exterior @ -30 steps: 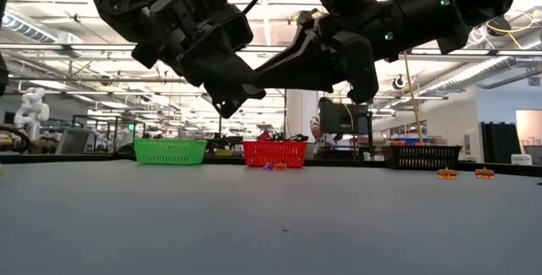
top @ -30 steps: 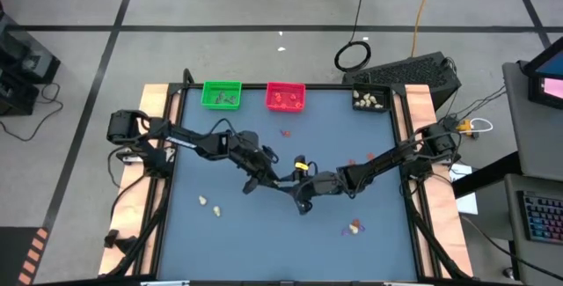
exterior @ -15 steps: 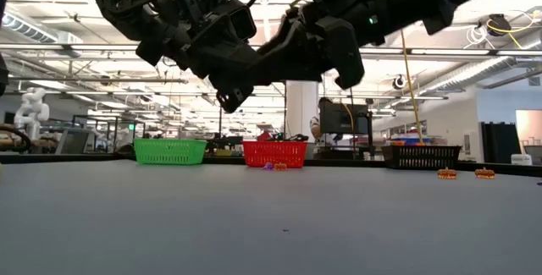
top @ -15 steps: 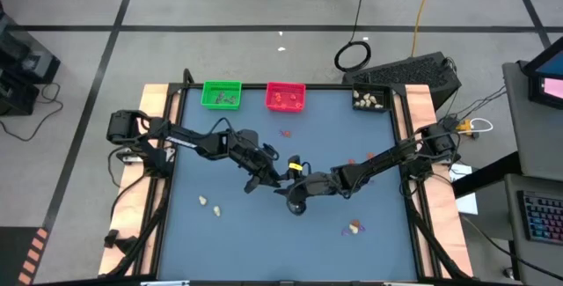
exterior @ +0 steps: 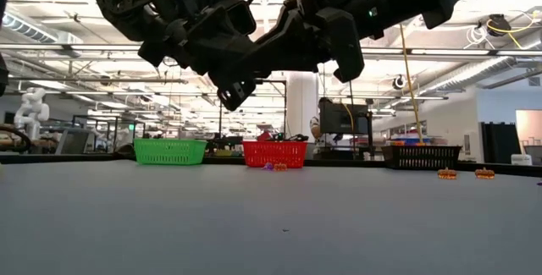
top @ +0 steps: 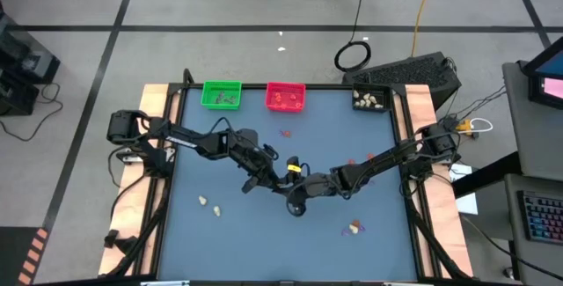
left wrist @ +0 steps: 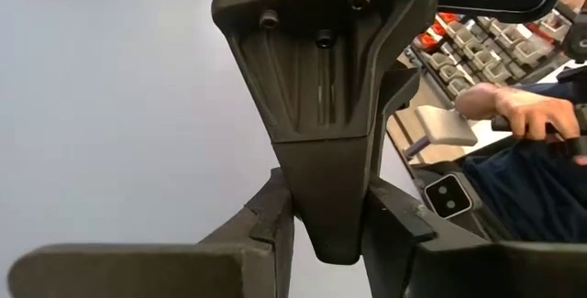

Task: Sort Halloween decoration
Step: Put the white skull toy into the black bin

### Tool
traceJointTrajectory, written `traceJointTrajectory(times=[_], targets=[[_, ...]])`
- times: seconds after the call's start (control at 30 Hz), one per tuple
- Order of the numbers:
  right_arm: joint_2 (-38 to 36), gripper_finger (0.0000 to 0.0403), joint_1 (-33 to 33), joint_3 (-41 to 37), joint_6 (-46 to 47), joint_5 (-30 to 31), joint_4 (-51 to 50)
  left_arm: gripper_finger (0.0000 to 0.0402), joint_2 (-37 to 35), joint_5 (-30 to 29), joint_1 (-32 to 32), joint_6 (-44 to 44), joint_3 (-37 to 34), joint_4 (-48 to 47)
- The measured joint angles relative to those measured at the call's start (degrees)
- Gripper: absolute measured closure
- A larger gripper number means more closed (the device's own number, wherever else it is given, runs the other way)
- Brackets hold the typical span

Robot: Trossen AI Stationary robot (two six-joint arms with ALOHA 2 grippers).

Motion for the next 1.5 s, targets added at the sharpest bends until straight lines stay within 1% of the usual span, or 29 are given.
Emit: traceJointTrajectory(times=[0.1,0.2,0.4,0.5,0.57,0.63,0.73,0.8,0.87,0.97,1.07,1.2,1.33,1.5], targets=[[0.0,0.0319,0.0,0.0,0.2,0.1,-0.1,0.0291,0.0,0.0,0.0,-0.8,0.0,0.8],[0.0,0.0316,0.0,0.0,1.1,0.2,-0.1,0.0259,-0.1,0.2,0.2,-0.7,0.0,1.3],[0.0,0.0323,0.1,-0.1,1.3,0.3,-0.4,0.0189,-1.0,0.8,0.5,-1.1,0.0,1.0],[-0.1,0.0322,0.1,-0.1,1.3,0.4,-0.3,0.0164,-1.5,1.1,0.5,-1.0,0.0,0.9],[0.0,0.0321,0.0,-0.1,1.3,0.5,-0.2,0.0153,-2.7,1.1,0.7,0.8,0.0,-1.0],[-0.1,0.0321,0.0,0.0,1.5,0.8,-0.1,0.0147,-3.9,0.9,1.1,3.5,0.0,-2.0],[0.2,0.0321,0.1,-0.3,1.8,0.7,-1.8,0.0144,-7.4,-1.1,1.9,7.7,0.0,-4.9],[0.4,0.0321,0.2,-0.4,1.8,0.9,-2.6,0.0144,-9.7,-4.1,2.4,10.7,0.2,-8.0],[0.1,0.032,0.5,-0.3,1.7,2.9,-2.1,0.0144,-12.0,-8.1,2.8,13.3,0.0,-12.7],[-0.8,0.032,0.9,-0.2,2.0,5.1,-4.4,0.0144,-15.0,-13.9,3.1,15.9,0.0,-16.5],[-2.4,0.032,1.0,-0.3,2.8,5.9,-7.6,0.0144,-16.5,-17.6,3.1,16.9,-1.0,-18.2],[-6.4,0.0322,0.9,-0.2,5.2,12.0,-14.7,0.0144,-17.0,-21.2,3.0,17.0,-3.4,-18.2],[-11.7,0.0323,-0.4,-0.7,10.1,15.8,-25.3,0.0144,-16.9,-25.5,2.5,16.1,-7.7,-14.7],[-20.8,0.0323,-5.1,-6.4,19.2,19.8,-38.6,0.0144,-16.9,-27.3,2.3,14.0,-12.5,-7.0]])
